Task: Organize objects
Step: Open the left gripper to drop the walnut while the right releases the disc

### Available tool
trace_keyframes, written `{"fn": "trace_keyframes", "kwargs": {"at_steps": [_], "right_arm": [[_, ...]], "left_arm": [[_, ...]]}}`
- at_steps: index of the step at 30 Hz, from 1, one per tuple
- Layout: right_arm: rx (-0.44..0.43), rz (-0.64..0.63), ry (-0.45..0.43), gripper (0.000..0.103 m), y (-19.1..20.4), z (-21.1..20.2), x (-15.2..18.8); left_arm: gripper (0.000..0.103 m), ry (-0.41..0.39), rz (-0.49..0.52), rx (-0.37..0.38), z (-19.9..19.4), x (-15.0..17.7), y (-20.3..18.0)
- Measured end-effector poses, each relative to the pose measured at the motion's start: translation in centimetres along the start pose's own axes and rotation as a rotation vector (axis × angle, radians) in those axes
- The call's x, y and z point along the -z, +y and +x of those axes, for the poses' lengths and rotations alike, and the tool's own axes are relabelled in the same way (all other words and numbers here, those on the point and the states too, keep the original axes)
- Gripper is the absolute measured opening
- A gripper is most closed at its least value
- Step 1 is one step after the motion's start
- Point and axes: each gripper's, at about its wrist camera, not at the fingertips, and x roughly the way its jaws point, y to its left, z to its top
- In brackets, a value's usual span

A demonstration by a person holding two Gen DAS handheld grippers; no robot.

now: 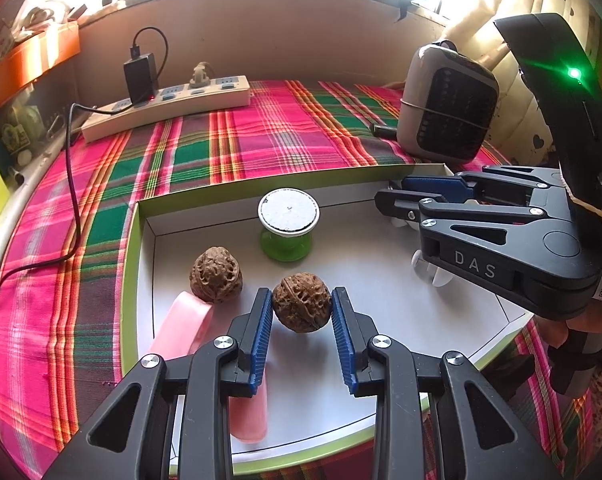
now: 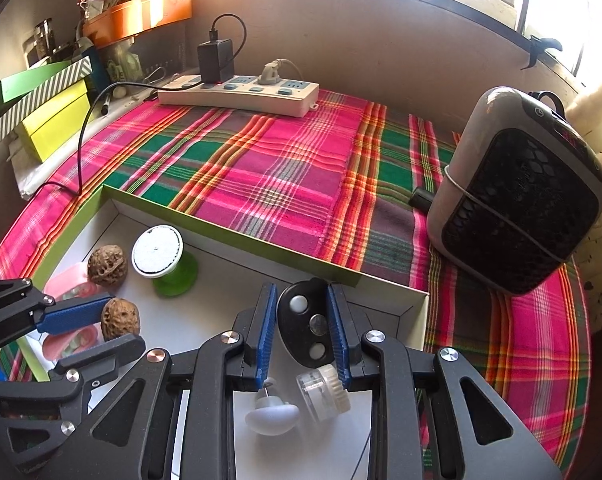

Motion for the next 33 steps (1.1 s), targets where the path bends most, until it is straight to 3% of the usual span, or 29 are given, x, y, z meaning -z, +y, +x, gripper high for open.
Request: {"fn": "trace_keyframes", "kwargs": {"at_steps": [6, 19, 33], "right_arm": [[-0.003, 0.011, -0.015, 0.027, -0.2, -0.4, 0.0], [-0.002, 0.015, -0.029, 0.04, 0.0, -1.2, 0.2], [-0.001, 0.033, -0.096, 0.044, 0.8, -4.9, 1.3]], "left_arm": [[0.029, 0.001, -0.002, -0.003, 0.0, 0.1, 0.1], [0.035, -0.02, 0.008, -0.011, -0.8, 0.1, -0.3], [0.035, -0.069, 0.007, -0.027, -3.3, 0.9, -0.4]]}}
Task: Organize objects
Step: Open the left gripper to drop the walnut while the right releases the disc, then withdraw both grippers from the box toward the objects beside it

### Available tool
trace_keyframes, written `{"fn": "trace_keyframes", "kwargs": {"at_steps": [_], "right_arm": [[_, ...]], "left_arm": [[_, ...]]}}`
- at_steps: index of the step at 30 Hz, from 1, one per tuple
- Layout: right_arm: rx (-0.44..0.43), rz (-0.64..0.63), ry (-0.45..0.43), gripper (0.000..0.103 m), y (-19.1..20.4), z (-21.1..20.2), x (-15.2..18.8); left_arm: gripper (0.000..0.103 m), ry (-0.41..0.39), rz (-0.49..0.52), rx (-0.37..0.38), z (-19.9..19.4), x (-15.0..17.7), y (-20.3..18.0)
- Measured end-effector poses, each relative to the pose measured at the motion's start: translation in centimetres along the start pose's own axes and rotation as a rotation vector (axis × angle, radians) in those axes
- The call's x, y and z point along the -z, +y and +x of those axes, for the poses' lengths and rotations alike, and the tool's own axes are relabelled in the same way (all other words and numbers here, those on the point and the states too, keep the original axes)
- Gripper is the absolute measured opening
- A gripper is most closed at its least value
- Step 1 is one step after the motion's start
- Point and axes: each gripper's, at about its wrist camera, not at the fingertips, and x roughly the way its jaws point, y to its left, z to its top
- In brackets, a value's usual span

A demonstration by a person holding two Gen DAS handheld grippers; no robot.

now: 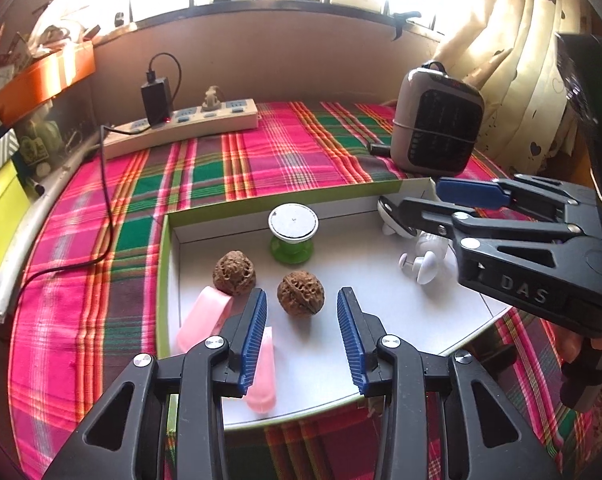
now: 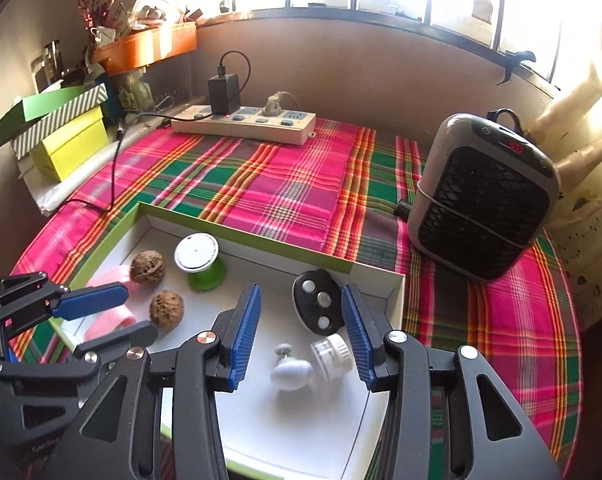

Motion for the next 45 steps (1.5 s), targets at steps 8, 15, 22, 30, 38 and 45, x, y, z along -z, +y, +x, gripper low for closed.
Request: {"fn": "trace_keyframes", "kwargs": {"at_steps": [8, 15, 22, 30, 38, 45], "right_arm": [[-0.015, 0.016, -0.044, 0.044, 0.5, -2.7, 1.4], [-0.015, 0.036, -0.06, 0.045, 1.0, -4.4, 2.9], [-0.005, 0.073, -0.056, 0.047, 1.0, -5.8, 5.0], [0.022, 0.141, -0.016, 0.048, -0.5, -6.6, 7.9], [-0.036, 0.149, 0.004, 0.049, -0.2, -6.3, 9.6], [-0.105, 0.088, 0.032, 0.054, 0.4, -5.4, 10.0]], "left_arm": [[0.035, -0.04, 0.002, -0.014, -2.1, 0.8, 0.3], [0.035, -0.054, 0.024, -0.015, -3.3, 1.7, 0.3], [0.035, -0.066, 0.018, 0.025, -4.1, 2.3, 0.6], [0.035, -0.079, 0.009, 0.058, -5.3, 3.3, 1.1], [0.035, -0.064, 0.003, 0.058, -5.8, 4.6, 1.4], [0.035, -0.03, -0.017, 0.052, -5.5, 5.4, 1.7]]}}
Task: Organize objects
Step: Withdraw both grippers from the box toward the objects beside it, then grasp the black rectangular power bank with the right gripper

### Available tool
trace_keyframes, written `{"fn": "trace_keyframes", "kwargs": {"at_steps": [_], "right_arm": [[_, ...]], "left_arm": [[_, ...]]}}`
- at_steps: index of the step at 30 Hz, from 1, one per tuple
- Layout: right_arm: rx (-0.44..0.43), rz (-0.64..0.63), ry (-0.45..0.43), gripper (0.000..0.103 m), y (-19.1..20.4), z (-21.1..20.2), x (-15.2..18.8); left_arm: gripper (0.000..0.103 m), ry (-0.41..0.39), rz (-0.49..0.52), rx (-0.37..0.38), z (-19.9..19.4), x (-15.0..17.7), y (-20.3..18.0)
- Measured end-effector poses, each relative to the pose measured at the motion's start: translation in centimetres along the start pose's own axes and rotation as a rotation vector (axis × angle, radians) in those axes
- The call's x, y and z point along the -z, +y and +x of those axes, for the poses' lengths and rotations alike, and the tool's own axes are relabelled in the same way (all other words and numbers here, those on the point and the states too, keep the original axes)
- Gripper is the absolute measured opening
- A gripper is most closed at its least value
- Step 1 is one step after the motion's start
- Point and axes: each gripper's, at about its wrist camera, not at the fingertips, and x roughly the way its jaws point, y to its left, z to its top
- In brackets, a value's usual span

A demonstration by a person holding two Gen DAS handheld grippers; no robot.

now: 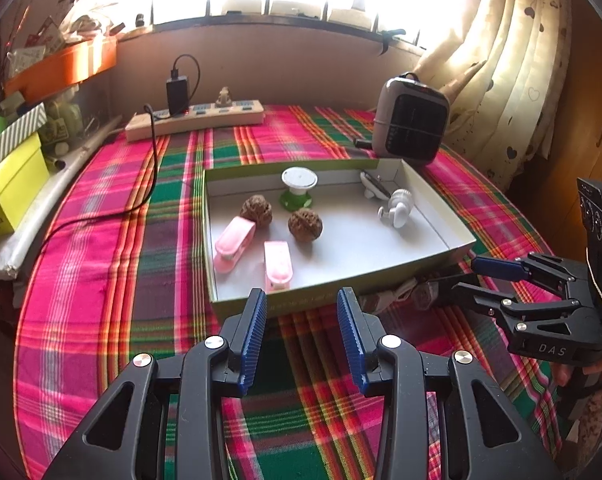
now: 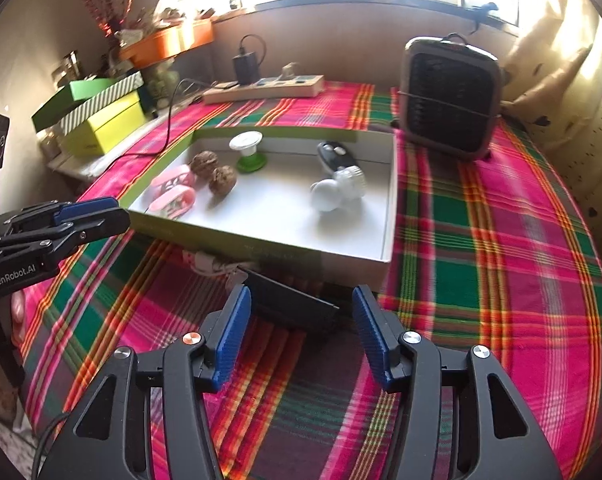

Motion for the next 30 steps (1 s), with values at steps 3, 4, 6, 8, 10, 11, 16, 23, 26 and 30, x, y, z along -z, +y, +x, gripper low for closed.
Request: {"fn": "trace_keyframes", "kwargs": {"at_steps": [3, 4, 6, 8, 10, 11, 16, 23, 26, 30], "right_arm": [[-0.021, -0.021, 0.011, 0.054, 0.0, 0.4, -0.1], [-0.028, -0.034, 0.014, 0.054, 0.0, 0.5, 0.0], [-0.042, -0.061, 0.029, 0.054, 0.2, 0.7, 0.1], [-0.054, -0.093, 0.041, 0.054, 0.4, 0.8, 0.3], [-0.078, -0.115, 0.059, 0.054, 0.7, 1.0, 0.7], [-0.091, -0.125, 0.069, 0.054, 0.8, 1.0, 0.9], [-0.128, -0.191, 0.101, 0.054, 1.6, 1.4, 1.5], [-0.118, -0.255, 0.104, 0.054, 2.7, 2.4, 0.7], [-0.106, -0.263, 0.101, 0.054, 2.9, 2.7, 0.4], [-0.09, -0.26, 0.087, 0.05, 2.8, 2.6, 0.5]], "left_arm": [[0.035, 0.018, -0.001, -0.015, 0.3, 0.1, -0.1], [0.035, 0.021, -0.004, -0.017, 0.4, 0.2, -0.1], [0.035, 0.03, -0.006, -0.014, 0.5, 0.2, -0.3], [0.035, 0.039, -0.005, -0.013, 0.8, 0.3, -0.6], [0.035, 0.049, -0.007, -0.017, 1.0, 0.4, -0.8], [0.035, 0.053, -0.007, -0.016, 1.2, 0.4, -0.9], [0.035, 0.08, -0.008, -0.02, 1.6, 0.7, -1.3], [0.035, 0.087, -0.029, -0.026, 1.5, 0.9, -1.4], [0.035, 0.09, -0.036, -0.025, 1.5, 0.9, -1.5], [0.035, 0.099, -0.032, -0.015, 1.9, 0.8, -1.8]]}}
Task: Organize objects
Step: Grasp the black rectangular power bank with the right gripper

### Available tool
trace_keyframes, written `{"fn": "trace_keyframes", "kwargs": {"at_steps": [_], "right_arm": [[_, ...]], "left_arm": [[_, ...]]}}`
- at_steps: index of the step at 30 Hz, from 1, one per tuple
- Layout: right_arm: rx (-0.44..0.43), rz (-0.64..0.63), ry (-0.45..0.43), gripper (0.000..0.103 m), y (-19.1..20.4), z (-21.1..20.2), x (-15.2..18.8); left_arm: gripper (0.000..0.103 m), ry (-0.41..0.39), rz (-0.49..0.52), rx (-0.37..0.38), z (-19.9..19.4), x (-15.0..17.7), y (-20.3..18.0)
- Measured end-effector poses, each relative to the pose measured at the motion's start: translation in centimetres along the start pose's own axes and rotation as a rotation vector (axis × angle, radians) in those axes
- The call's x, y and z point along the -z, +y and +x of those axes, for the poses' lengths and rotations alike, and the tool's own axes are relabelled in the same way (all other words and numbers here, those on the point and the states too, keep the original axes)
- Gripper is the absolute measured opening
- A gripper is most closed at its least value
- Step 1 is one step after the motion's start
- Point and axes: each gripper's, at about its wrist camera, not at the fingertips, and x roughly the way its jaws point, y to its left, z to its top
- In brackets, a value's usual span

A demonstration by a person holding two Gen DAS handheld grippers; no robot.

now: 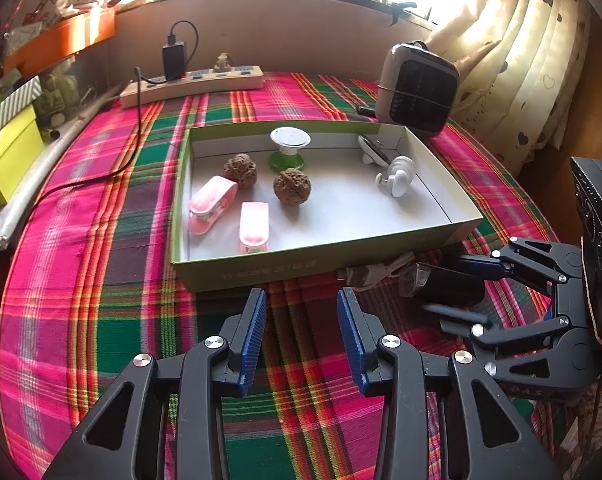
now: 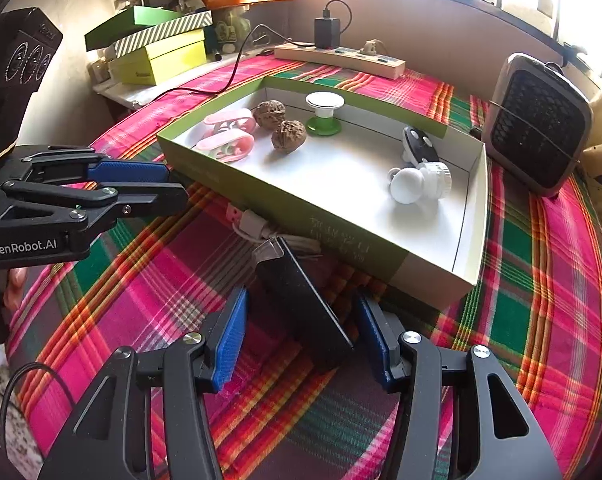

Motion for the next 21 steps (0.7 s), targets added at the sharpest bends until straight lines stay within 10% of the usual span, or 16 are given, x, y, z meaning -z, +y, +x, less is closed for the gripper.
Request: {"fn": "trace_keyframes", "kwargs": {"at_steps": [5, 21], "right_arm": [[0.019, 0.02, -0.018, 0.025, -0.8, -0.3, 0.3], [0.081, 0.133, -0.023, 0.025, -3.2, -2.6, 3.1]], "left_arm": [[0.035, 0.014, 0.004, 0.024, 0.7, -0.2, -0.7], [0.037, 0.026, 0.123, 0.078, 2.7, -1.3, -4.0]]}}
